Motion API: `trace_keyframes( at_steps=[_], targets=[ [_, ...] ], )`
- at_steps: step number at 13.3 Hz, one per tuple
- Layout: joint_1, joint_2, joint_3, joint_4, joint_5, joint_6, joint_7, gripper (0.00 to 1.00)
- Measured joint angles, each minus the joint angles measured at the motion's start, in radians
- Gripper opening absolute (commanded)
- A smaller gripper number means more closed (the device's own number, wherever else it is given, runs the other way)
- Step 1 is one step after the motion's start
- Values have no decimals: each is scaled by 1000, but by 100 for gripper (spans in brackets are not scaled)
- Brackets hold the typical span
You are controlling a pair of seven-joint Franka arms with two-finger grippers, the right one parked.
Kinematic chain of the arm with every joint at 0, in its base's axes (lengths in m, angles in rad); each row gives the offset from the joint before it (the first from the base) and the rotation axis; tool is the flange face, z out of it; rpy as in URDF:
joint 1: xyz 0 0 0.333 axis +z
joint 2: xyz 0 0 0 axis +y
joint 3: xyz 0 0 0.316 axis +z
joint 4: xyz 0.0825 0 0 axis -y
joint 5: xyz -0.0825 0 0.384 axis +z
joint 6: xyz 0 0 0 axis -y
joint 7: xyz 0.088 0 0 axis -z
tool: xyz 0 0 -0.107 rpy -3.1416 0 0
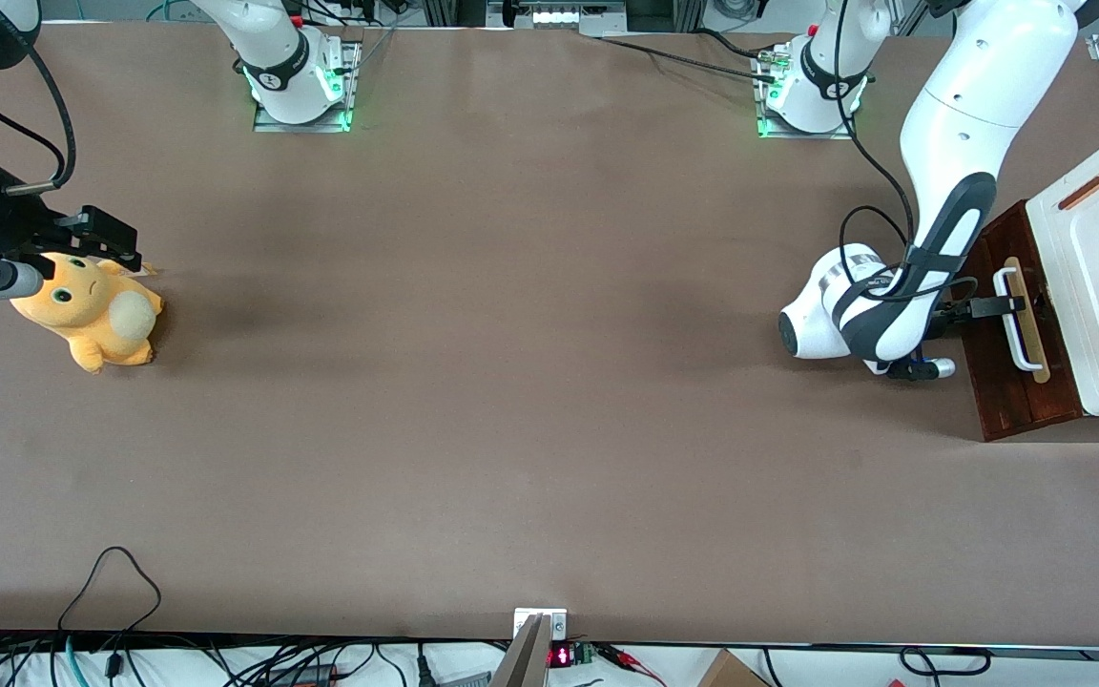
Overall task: Open lower drawer with left arm only
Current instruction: 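Align the left gripper fingers around the white bar handle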
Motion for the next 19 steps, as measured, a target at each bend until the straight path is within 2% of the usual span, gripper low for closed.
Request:
trace_keyframes(
  at_steps=[3, 7, 15, 19],
  targets=[
    [10, 0, 0, 0, 0, 0, 1, 97],
    [14, 0, 0, 0, 0, 0, 1, 89],
    [20, 0, 0, 0, 0, 0, 1, 85],
    [24, 0, 0, 0, 0, 0, 2, 76]
  ],
)
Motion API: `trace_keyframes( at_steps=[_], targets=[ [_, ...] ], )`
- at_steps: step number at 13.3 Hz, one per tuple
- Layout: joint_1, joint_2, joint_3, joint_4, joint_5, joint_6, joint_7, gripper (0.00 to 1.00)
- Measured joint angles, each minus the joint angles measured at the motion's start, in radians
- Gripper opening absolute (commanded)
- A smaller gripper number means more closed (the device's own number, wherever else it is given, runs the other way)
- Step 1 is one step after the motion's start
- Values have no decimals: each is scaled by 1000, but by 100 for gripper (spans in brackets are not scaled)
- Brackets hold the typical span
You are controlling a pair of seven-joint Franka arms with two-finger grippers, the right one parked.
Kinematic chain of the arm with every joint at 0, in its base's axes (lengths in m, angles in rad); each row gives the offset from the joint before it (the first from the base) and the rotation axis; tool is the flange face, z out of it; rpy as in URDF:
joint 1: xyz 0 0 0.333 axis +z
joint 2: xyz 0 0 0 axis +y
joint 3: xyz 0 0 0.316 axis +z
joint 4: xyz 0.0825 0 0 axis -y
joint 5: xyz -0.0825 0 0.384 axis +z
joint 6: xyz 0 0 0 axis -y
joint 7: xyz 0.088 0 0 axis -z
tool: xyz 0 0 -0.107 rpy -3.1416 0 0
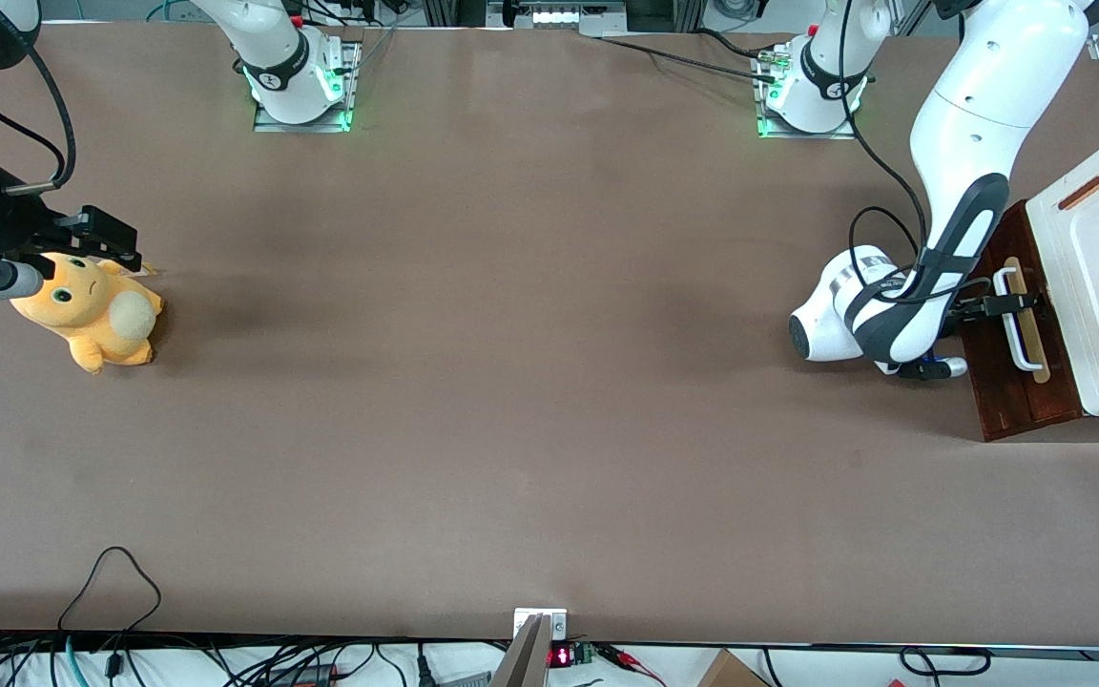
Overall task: Open lower drawer with left arm only
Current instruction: 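Align the left gripper fingers around the white bar handle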
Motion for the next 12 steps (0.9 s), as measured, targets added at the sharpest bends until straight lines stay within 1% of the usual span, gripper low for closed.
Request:
trace_keyframes(
  at_steps=[1, 2, 7, 10, 12],
  targets=[
    [0, 0, 0, 0, 0, 0, 0, 76],
    [0, 0, 0, 0, 0, 0, 1, 82],
    [0, 5, -1, -16, 0, 0, 4, 82],
    [0, 6, -1, -19, 0, 0, 4, 79],
    [0, 6, -1, -19, 0, 0, 4, 74]
  ],
)
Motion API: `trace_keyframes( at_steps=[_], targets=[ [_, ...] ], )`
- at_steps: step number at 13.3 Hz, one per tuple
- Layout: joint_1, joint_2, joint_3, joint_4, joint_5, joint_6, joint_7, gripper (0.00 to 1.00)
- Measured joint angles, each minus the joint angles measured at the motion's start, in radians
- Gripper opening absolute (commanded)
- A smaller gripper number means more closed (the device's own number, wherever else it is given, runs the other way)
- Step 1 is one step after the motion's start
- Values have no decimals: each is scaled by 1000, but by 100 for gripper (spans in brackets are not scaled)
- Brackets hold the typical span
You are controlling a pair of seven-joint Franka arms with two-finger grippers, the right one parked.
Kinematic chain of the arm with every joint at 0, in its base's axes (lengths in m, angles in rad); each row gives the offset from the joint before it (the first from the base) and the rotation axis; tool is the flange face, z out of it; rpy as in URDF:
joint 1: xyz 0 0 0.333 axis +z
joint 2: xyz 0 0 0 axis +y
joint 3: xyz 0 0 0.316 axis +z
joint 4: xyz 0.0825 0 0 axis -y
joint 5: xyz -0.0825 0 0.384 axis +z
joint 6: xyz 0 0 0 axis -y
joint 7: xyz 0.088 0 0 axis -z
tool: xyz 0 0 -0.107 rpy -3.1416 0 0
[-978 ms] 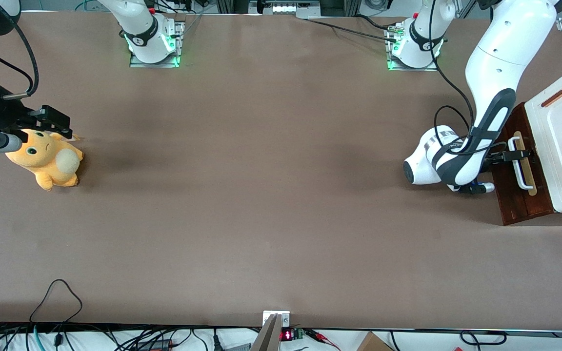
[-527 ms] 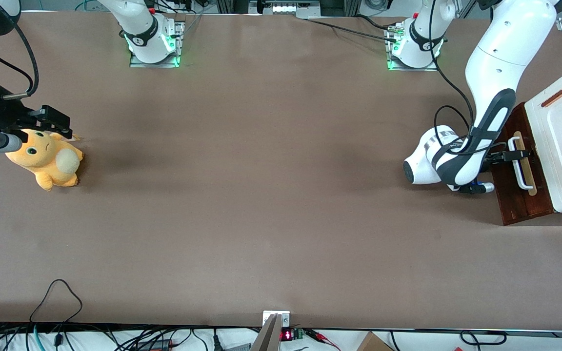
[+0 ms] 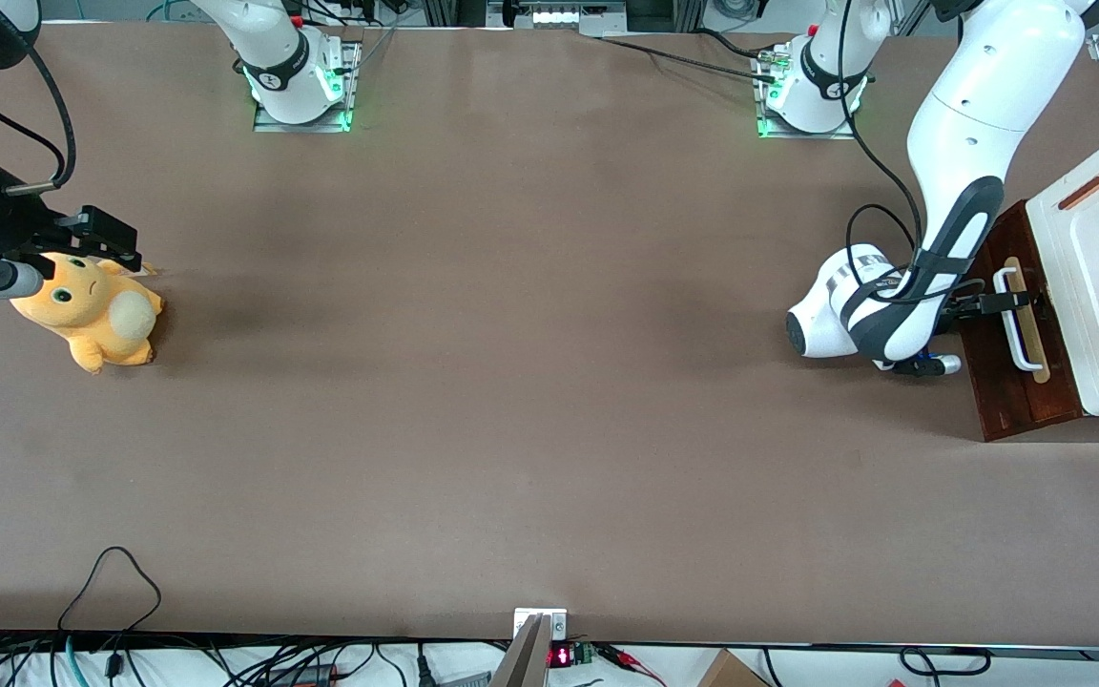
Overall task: Open lower drawer with left arm only
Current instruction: 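Align the left gripper fingers around the white bar handle, then close the left gripper on the white bar handle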
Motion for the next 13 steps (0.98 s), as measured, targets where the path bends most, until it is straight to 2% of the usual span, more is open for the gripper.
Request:
trace_keyframes(
  at_steps=[7, 13],
  targets=[
    [0, 0, 1, 0, 0, -1, -1, 58],
    [0, 0, 1, 0, 0, -1, -1, 53]
  ],
)
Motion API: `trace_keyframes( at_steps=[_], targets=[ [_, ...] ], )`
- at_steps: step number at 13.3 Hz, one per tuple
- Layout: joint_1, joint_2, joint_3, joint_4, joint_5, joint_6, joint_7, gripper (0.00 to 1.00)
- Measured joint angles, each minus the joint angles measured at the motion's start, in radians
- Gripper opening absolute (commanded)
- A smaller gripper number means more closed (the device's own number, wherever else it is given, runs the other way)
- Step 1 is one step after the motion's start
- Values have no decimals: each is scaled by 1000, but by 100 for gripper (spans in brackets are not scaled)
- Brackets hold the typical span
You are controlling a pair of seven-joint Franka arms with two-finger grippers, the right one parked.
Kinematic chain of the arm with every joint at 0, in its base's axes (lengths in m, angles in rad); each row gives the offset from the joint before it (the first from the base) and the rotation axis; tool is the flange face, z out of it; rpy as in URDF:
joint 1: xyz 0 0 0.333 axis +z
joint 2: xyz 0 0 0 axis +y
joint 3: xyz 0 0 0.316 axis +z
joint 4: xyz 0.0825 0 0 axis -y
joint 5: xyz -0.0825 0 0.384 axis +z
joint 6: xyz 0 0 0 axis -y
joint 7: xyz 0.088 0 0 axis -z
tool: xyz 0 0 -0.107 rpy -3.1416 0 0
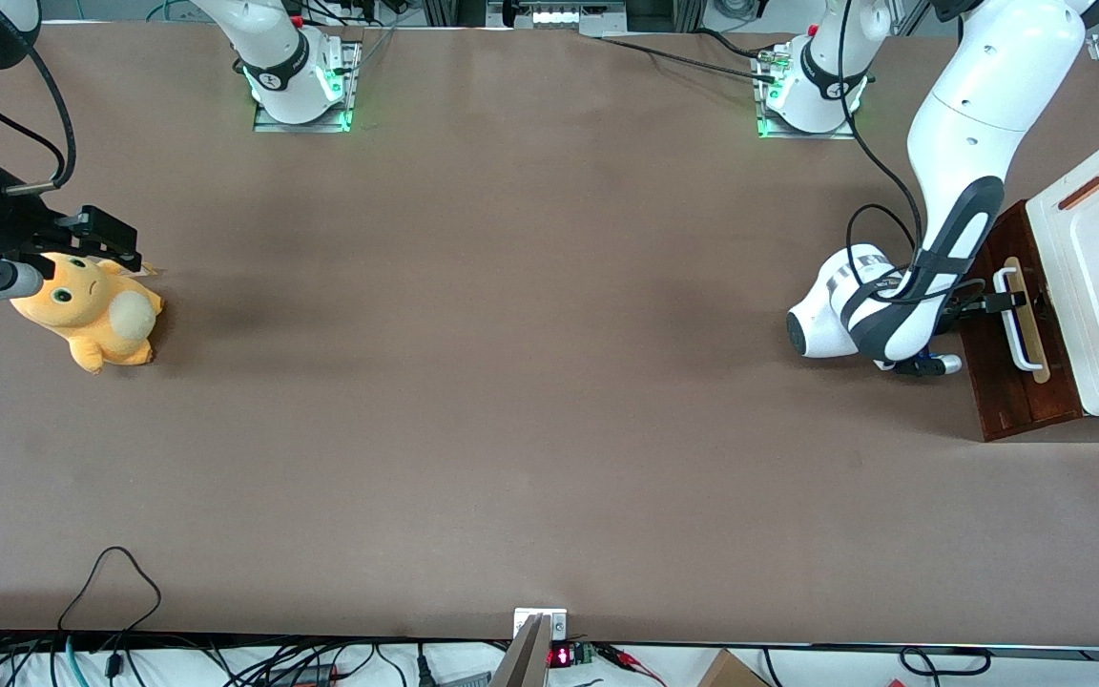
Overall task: Open lower drawer with left arm only
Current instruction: 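Close the left gripper on the white bar handle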
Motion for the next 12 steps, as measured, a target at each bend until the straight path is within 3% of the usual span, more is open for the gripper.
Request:
trace_keyframes(
  at_steps=[7, 12],
  targets=[
    [3, 0, 0, 1, 6, 0, 0, 50],
    [13, -1, 0, 2, 21, 0, 0, 41]
  ],
)
